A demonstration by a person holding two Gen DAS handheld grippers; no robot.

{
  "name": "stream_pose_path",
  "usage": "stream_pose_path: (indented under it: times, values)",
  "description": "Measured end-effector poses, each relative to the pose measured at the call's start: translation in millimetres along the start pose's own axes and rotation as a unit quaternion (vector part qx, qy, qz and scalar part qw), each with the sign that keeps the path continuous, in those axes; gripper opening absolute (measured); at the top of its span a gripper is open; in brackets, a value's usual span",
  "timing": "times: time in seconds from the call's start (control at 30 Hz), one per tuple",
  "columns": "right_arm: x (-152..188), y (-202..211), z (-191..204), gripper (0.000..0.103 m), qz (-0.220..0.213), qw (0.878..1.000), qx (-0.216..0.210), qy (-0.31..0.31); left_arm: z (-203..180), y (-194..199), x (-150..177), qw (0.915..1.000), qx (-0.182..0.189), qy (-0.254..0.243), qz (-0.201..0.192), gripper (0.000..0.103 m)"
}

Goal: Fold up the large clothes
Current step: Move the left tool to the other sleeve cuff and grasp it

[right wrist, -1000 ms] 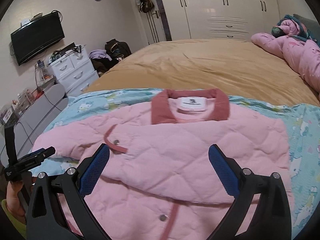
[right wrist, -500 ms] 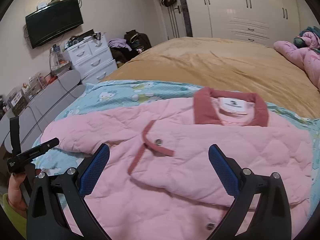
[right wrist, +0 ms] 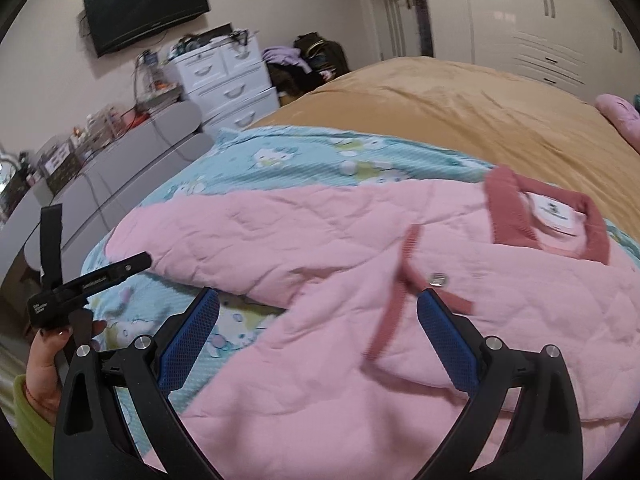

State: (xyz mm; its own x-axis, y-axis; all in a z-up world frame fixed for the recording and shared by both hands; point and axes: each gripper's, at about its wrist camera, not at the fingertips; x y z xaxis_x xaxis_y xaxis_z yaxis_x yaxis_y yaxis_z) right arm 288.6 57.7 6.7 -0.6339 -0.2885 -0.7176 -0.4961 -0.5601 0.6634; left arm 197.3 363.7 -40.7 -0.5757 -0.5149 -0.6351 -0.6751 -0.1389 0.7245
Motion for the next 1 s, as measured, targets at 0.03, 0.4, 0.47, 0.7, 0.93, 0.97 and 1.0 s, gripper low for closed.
stream_pose_path:
  times: [0.03, 0.4, 0.47, 0.7, 0.93, 0.97, 1.0]
  values:
    - [-0.5, -4.2, 6.0, 0.099, 0.002, 1.0, -0.004, 0.004, 5.7, -1.6, -1.0, 1.0, -0.002, 0.007, 0.001, 0.094]
    - [-2.2, -37.7, 37.5, 0.099, 0.021, 0.999, -0.028, 0.002, 61.5, -32.6, -15.5, 0.9948, -0.025, 0.099, 0.002, 0.094]
    - [-2.3, -41.6, 37.5, 0.099, 0.024, 0.999, -0.027, -0.003, 69.7, -40.2, -19.0, 0.9928, -0.025, 0.117, 0.003, 0.094]
    - [-1.9, -48.0, 30.3, 0.099, 0.031, 0.999, -0.021, -0.02, 97.8, -52.9, -28.2, 0.9803, 0.017, 0.196, -0.013, 0.094]
    - [-1.8, -36.0, 12.9, 0.099, 0.02, 0.999, -0.009, -0.042, 111.2, -41.9, -28.8, 0.9721, 0.024, 0.225, -0.064, 0.034]
    - [-1.1, -33.9, 10.7, 0.099, 0.019, 0.999, -0.008, -0.044, 110.1, -38.2, -29.4, 0.972, 0.031, 0.223, -0.069, 0.029]
    - [-0.1, -31.0, 8.1, 0.099, 0.018, 0.999, -0.007, -0.046, 108.7, -34.6, -30.0, 0.9724, 0.034, 0.218, -0.075, 0.026]
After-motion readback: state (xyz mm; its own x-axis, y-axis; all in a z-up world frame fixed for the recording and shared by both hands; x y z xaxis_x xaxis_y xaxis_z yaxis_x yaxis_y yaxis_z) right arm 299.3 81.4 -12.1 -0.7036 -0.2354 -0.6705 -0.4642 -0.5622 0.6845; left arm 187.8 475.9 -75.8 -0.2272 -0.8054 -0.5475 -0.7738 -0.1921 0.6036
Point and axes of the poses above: each gripper's, at about its wrist camera, not at the fingertips, and y roughly against the way its jaws point, z to its left, x to its underside, and after that the axes turned 2 degrees about -z, right-handed
